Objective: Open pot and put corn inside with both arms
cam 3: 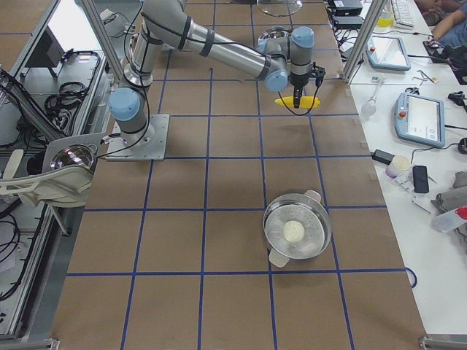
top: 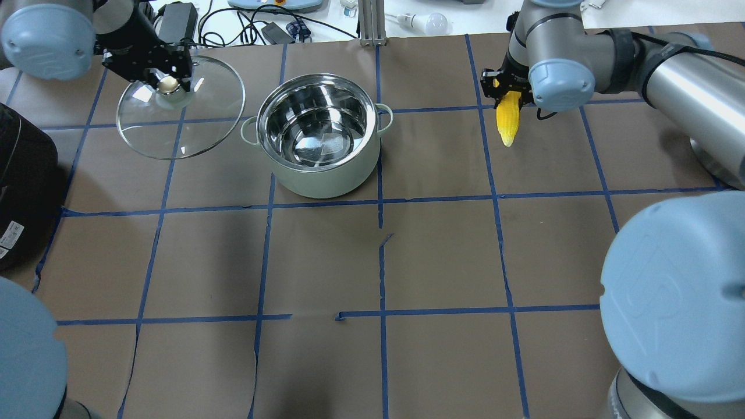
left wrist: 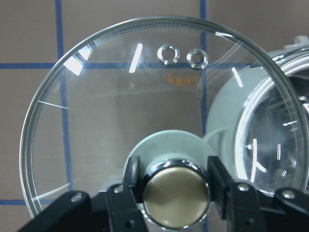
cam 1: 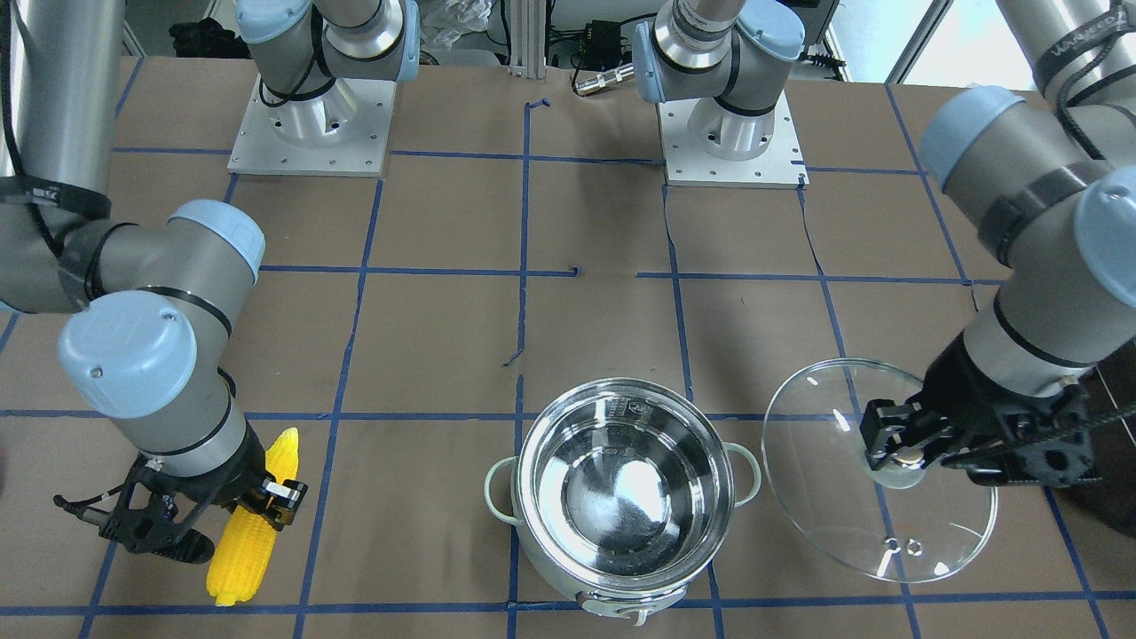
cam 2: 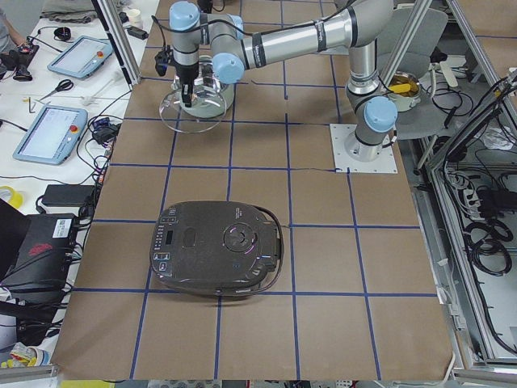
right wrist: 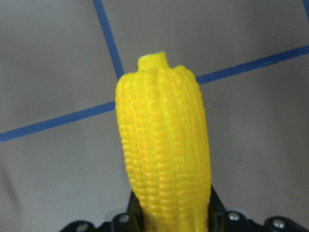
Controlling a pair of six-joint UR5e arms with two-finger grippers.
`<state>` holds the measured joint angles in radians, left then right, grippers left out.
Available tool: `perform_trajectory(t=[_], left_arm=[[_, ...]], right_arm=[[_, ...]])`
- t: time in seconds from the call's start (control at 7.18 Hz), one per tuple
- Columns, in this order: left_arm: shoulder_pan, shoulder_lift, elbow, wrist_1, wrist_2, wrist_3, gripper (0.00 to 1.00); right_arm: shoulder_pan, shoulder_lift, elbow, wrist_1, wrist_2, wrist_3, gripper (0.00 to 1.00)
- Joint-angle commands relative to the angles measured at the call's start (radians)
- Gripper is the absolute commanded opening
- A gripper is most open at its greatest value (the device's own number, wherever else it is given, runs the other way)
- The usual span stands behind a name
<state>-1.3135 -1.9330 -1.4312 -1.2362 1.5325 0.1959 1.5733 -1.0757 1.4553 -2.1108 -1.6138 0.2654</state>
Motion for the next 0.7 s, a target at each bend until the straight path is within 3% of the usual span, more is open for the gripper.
perform_trajectory(t=[0.0, 0.28, 0.56], left_arm=[[0.111, -0.003, -0.146, 0.114, 0.0, 0.1, 0.31], [0.146, -0.014, -0.338, 0.399, 0.001, 0.166, 0.31], [0.166, -0.015, -0.414, 0.474, -0.002, 0.169, 0.31]], right_arm=[[0.15, -0.053, -0.119, 0.189, 0.009, 0.206, 0.0], [0.258, -0.009, -0.189, 0.189, 0.015, 0.32, 0.0], [0.35, 0.147, -0.399, 0.166, 0.046, 0.458, 0.0]])
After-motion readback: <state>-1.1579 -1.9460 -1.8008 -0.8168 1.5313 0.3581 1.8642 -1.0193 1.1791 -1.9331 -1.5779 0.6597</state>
